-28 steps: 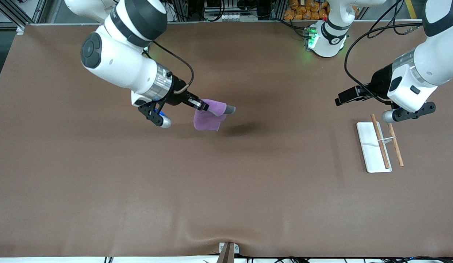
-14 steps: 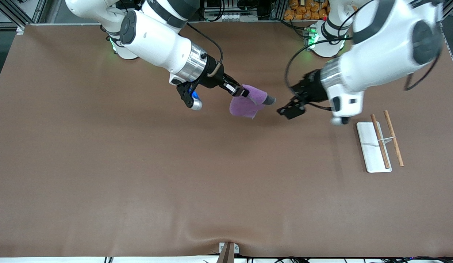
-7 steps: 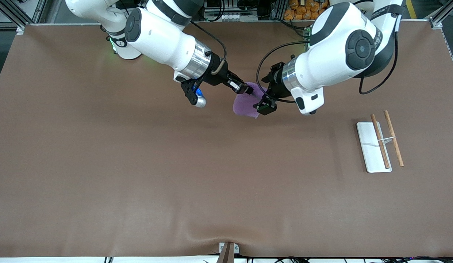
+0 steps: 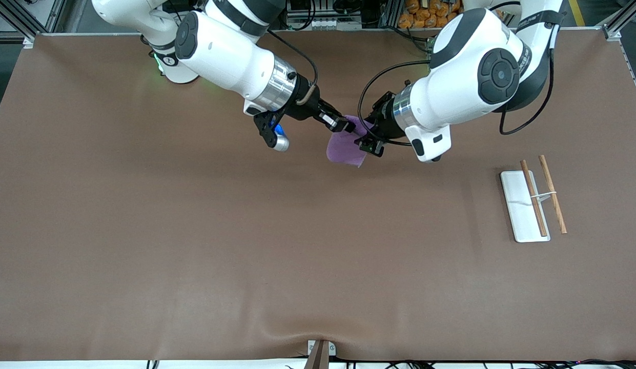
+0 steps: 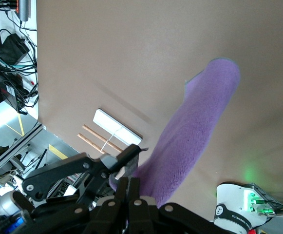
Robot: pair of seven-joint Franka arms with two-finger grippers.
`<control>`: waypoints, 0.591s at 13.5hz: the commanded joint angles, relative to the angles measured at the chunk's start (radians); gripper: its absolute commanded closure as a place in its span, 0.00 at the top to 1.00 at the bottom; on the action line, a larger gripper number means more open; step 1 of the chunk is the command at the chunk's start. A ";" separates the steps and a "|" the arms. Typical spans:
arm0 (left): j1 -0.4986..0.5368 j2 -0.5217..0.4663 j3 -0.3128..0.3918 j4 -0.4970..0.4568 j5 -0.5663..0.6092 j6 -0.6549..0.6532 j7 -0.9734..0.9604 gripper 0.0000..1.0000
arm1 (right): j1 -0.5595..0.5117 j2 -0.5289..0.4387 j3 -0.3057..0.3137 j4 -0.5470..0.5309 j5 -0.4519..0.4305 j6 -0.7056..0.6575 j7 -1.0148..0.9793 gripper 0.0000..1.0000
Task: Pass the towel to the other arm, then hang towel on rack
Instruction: 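Grasp the towel with the left gripper while the right gripper holds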
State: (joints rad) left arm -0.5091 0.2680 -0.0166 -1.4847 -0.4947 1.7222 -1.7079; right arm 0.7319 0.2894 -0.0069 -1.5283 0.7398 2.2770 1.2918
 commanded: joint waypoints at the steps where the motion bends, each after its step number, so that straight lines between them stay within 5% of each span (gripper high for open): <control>1: 0.004 -0.007 0.006 0.011 -0.009 -0.013 0.037 0.00 | 0.011 0.010 -0.010 0.023 0.018 -0.004 0.014 0.00; 4: 0.023 -0.019 0.012 0.017 -0.002 -0.042 0.118 0.00 | 0.004 0.010 -0.010 0.019 0.018 -0.010 0.011 0.03; 5: 0.044 -0.027 0.015 0.020 -0.001 -0.064 0.144 0.00 | 0.001 0.011 -0.010 0.017 0.018 -0.011 0.011 0.72; 6: 0.082 -0.033 0.014 0.024 -0.001 -0.096 0.186 0.00 | 0.004 0.011 -0.010 0.016 0.018 -0.010 0.014 1.00; 8: 0.153 -0.041 0.015 0.026 -0.001 -0.165 0.314 0.00 | 0.011 0.011 -0.010 0.016 0.018 -0.011 0.014 1.00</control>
State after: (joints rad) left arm -0.4228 0.2500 -0.0015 -1.4615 -0.4944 1.6244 -1.4927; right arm 0.7319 0.2941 -0.0087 -1.5284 0.7412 2.2743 1.2919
